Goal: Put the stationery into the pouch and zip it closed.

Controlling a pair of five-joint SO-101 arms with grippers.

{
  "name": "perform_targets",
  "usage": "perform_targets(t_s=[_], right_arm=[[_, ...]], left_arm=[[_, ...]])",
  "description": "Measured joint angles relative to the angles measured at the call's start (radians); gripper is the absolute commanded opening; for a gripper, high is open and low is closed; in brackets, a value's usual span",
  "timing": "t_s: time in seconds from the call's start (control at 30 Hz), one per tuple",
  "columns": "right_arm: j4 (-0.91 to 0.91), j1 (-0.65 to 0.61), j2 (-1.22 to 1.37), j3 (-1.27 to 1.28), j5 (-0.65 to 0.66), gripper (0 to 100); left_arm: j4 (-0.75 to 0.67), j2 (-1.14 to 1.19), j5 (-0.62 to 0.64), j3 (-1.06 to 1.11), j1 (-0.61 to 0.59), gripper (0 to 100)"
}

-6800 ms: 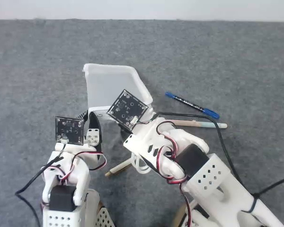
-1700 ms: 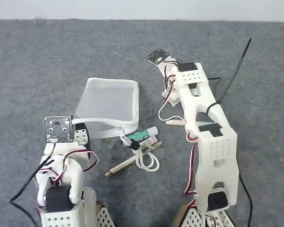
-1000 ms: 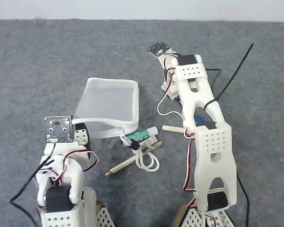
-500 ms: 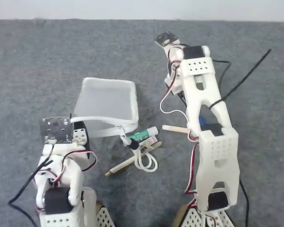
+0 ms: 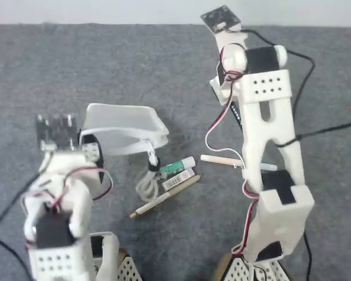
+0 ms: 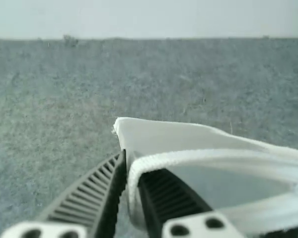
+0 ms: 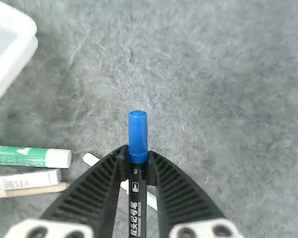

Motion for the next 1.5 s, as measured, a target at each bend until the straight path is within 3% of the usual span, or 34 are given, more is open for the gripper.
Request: perform_targets(t_s=[0.4,0.73,1.07,1.5], right_arm=[[0.005,-0.006,-0.235,0.0,-0.087,0.6],[-0.017,-0.158,-0.342,0.0,-0.187,0.6],[-0.109,-0.359,-0.539,-0.002,-0.241,0.6],[-0.42,-0.451,-0.566,-0.008,-0.241,0.6]], left_arm=[[0.233,0.517,0.061,-0.551,0.0,1],[0.396,0.868,0.17,-0.922,0.0,1],[0.417,0.939,0.19,-0.962,-0.071,1],[0.41,0.939,0.192,-0.937,-0.08,1]])
